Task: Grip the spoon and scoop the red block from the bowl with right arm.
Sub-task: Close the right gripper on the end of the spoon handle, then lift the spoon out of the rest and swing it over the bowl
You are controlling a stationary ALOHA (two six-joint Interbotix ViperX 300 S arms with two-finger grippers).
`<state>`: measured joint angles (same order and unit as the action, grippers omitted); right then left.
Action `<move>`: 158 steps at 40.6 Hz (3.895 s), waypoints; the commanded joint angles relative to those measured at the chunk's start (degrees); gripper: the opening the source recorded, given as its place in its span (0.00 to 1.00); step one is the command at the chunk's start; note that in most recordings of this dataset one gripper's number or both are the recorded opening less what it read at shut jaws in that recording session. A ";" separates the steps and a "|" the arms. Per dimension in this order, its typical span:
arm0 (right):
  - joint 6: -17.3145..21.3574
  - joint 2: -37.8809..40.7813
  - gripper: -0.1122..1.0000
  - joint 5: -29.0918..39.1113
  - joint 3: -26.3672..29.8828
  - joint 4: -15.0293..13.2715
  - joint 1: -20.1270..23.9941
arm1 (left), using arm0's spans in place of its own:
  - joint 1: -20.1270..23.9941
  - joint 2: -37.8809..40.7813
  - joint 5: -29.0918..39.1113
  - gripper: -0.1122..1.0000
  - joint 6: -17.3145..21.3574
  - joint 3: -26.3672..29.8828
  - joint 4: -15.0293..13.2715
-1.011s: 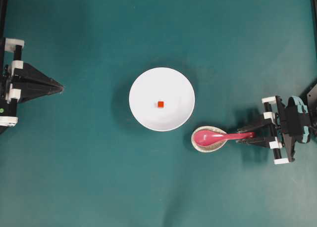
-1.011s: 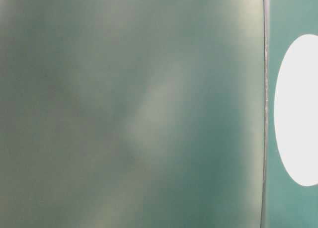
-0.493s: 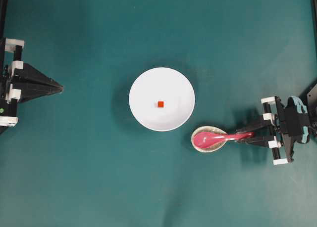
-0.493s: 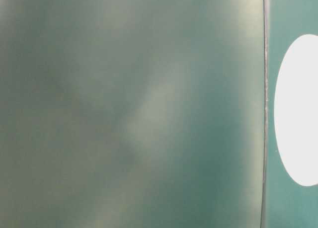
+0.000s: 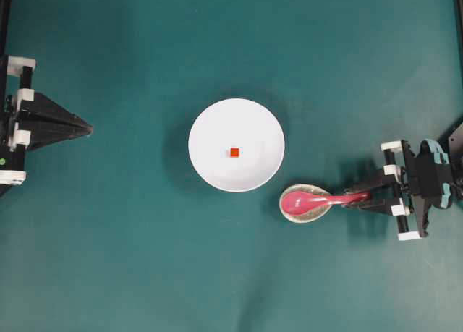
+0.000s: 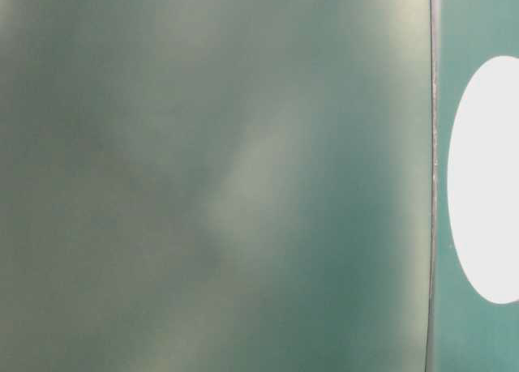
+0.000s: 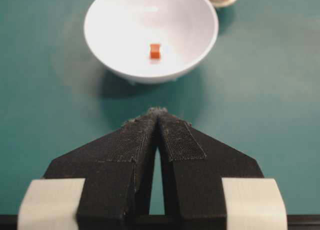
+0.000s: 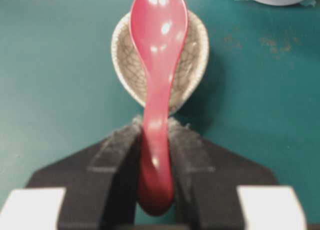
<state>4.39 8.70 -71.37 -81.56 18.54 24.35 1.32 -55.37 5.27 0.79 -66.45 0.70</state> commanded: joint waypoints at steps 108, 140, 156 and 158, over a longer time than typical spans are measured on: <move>0.00 -6.77 0.32 1.32 -0.97 1.49 0.00 | 0.62 0.44 0.35 0.10 0.00 1.23 0.18; -4.31 -38.06 0.32 39.46 6.42 1.49 -8.53 | 1.67 0.44 0.00 0.10 -0.09 1.32 0.18; -4.66 -46.85 0.32 57.48 14.33 0.00 -17.67 | 1.67 0.44 0.00 0.10 -0.18 1.41 0.18; -4.66 -47.11 0.32 59.68 15.38 -0.53 -18.72 | 1.67 0.44 0.00 0.10 -0.18 1.41 0.18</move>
<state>-0.18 -37.97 -14.50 -69.08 18.90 7.12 2.81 -55.37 5.80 0.70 -66.53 0.70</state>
